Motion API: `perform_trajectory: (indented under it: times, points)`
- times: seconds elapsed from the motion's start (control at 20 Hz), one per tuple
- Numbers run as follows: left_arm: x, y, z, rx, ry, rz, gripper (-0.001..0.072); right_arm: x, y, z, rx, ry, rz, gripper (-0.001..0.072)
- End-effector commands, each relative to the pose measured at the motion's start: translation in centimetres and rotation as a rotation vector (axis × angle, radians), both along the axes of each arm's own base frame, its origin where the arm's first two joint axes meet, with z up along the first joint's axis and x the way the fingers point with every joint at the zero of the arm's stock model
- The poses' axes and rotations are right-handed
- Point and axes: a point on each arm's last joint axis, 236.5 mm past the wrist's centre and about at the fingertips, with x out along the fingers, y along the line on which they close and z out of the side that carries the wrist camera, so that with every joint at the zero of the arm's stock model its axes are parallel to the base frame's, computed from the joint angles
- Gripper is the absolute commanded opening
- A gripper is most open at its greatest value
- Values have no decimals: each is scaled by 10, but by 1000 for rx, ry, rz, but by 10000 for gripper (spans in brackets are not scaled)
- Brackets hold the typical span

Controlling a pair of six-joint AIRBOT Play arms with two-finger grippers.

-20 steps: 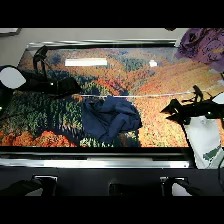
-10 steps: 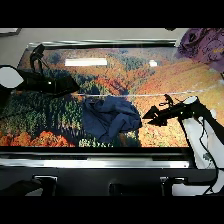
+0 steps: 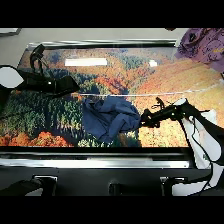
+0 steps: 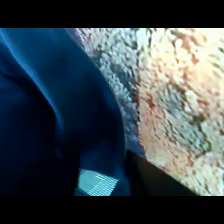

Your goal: Fold the clothes and pants, and hang the long-sleeved shirts on hangers.

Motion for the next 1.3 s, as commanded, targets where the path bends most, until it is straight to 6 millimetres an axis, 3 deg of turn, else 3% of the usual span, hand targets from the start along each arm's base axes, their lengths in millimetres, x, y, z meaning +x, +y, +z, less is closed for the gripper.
perform_trajectory:
  times: [0.0, 0.05, 0.1, 0.25, 0.35, 0.5, 0.6, 0.75, 0.95, 1.25]
  points:
    - [-2, 1, -1, -1, 16, 7, 612, -1, 14, -6, -20, -19, 32, 206]
    - [-4, 3, -3, -8, 36, 28, 612, 0, 16, -6, -20, -22, 32, 59]
    - [-4, 7, -3, -9, 46, 41, 612, -1, 16, -6, -18, -23, 36, 31]
    - [-5, 37, -15, 46, 81, 54, 611, -4, 14, 0, -25, -38, 60, 30]
    - [-12, 61, -36, 81, 116, 57, 611, -2, 13, 8, -34, -62, 65, 30]
    - [-29, 95, -90, 91, 194, 136, 611, 1, 12, 19, -38, -97, 66, 30]
    - [-42, 103, -126, 31, 263, 205, 611, 1, 13, 23, -37, -103, 67, 30]
    - [-41, 94, -155, -116, 265, 250, 611, -7, 14, 26, -23, -84, 87, 31]
    - [-47, 84, -194, -160, 334, 245, 611, -13, 16, 29, -8, -62, 106, 31]
    - [-39, 47, -217, -321, 387, 176, 609, -16, 17, 31, -4, -51, 107, 31]
